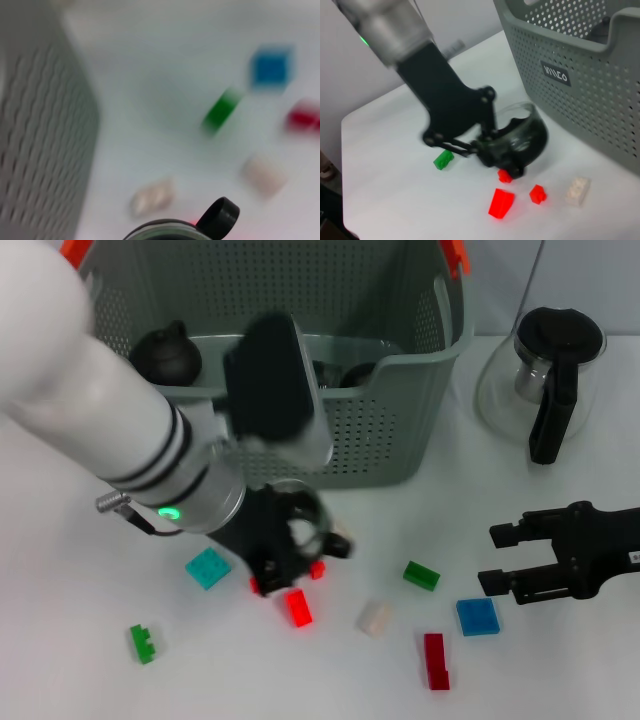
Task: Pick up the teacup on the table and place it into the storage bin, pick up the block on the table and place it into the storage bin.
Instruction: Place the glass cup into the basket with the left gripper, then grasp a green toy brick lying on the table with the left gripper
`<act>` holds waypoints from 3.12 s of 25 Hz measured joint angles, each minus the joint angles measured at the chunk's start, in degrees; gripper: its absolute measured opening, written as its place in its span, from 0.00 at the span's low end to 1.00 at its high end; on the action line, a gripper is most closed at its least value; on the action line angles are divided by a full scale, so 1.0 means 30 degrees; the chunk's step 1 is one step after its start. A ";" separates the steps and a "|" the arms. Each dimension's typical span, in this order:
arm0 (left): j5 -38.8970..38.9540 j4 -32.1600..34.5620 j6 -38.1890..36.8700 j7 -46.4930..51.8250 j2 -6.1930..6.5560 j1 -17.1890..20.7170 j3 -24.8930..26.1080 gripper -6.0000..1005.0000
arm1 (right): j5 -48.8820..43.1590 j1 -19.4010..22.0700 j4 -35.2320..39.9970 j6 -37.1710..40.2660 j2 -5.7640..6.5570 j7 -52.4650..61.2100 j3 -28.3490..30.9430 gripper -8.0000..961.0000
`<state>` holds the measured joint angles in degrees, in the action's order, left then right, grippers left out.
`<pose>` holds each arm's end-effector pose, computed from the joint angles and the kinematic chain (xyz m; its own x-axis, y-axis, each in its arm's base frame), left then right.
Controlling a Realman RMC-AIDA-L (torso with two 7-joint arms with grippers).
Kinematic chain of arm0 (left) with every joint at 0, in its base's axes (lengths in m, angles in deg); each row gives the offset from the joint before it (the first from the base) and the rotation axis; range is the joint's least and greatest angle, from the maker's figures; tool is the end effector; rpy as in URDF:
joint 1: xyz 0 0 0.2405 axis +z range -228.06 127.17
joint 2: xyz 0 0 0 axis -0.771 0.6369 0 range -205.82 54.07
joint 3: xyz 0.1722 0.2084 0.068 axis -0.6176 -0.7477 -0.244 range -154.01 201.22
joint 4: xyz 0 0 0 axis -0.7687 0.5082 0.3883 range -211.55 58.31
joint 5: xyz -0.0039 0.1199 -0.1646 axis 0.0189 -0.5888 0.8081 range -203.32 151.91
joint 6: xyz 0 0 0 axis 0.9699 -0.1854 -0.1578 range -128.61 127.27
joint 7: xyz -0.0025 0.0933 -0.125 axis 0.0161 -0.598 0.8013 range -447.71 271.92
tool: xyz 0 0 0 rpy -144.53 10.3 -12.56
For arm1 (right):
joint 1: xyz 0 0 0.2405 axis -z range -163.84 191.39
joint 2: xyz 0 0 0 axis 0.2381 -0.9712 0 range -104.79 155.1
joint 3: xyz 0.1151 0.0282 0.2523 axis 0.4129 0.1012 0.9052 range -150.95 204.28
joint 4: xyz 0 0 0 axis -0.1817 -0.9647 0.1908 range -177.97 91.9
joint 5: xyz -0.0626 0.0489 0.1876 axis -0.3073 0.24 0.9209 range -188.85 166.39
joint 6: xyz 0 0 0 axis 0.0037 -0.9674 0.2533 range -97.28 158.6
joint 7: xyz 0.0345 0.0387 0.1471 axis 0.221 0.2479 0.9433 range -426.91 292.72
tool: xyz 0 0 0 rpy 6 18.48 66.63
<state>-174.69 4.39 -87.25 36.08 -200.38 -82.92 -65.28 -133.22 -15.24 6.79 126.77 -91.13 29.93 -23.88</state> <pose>-0.1694 0.3343 -0.0740 0.9193 0.1683 -0.3557 0.0936 -0.9715 -0.2177 0.2711 0.3253 -0.0040 0.8458 -0.4785 -0.2359 -0.4961 -0.8681 -0.0178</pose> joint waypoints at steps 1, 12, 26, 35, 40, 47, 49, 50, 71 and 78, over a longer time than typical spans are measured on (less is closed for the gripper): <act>0.1143 0.0622 -0.0980 0.0539 -0.0004 -0.0028 0.0771 0.05 | 0.0000 0.0018 0.0000 0.0020 0.0041 0.0004 0.0001 0.83; 1.1225 -0.0111 -0.2147 0.2953 0.1220 -0.4416 1.1952 0.07 | 0.0002 0.0350 -0.0183 0.0087 0.0152 -0.0043 0.0042 0.83; 0.1671 -1.3719 1.1049 0.3018 0.2555 -0.9831 0.9422 0.10 | -0.0001 0.0158 -0.0205 0.0104 0.0001 -0.0115 -0.0142 0.83; -0.1311 -1.4710 1.3041 0.3290 0.1396 -0.9794 0.9385 0.12 | -0.0050 0.0121 -0.0233 0.0104 -0.0060 -0.0409 -0.0147 0.83; -0.2193 -1.4628 1.3375 0.3931 0.1093 -0.9573 0.9390 0.13 | -0.0116 0.0078 -0.0235 0.0104 -0.0061 -0.0410 -0.0147 0.83; -0.2309 -1.4285 1.3270 0.4034 0.1065 -0.9289 0.9512 0.24 | -0.0231 0.0040 -0.0234 0.0104 -0.0109 -0.0471 -0.0146 0.83; -0.2193 -1.3288 1.2557 0.4145 0.1050 -0.9016 0.9593 0.31 | -0.0236 0.0050 -0.0234 0.0103 -0.0112 -0.0513 -0.0146 0.83; -0.2043 -1.2495 1.1954 0.4254 0.1013 -0.8766 0.9750 0.35 | -0.0240 0.0055 -0.0235 0.0103 -0.0115 -0.0533 -0.0143 0.83; 1.0395 0.7928 -0.7598 -0.3011 0.0080 0.3124 0.6866 0.83 | -0.0234 -0.0115 -0.0232 -0.0035 0.0032 -0.0429 0.0028 0.83; 0.2347 0.8019 -0.7110 0.0165 0.0057 0.3850 0.3951 0.82 | -0.0234 -0.0271 -0.0779 -0.0148 0.0001 -0.0561 0.0036 0.83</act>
<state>-167.65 28.44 -108.57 36.57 -200.21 -71.37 -53.43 -133.92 -16.05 4.46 126.32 -91.13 28.24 -23.77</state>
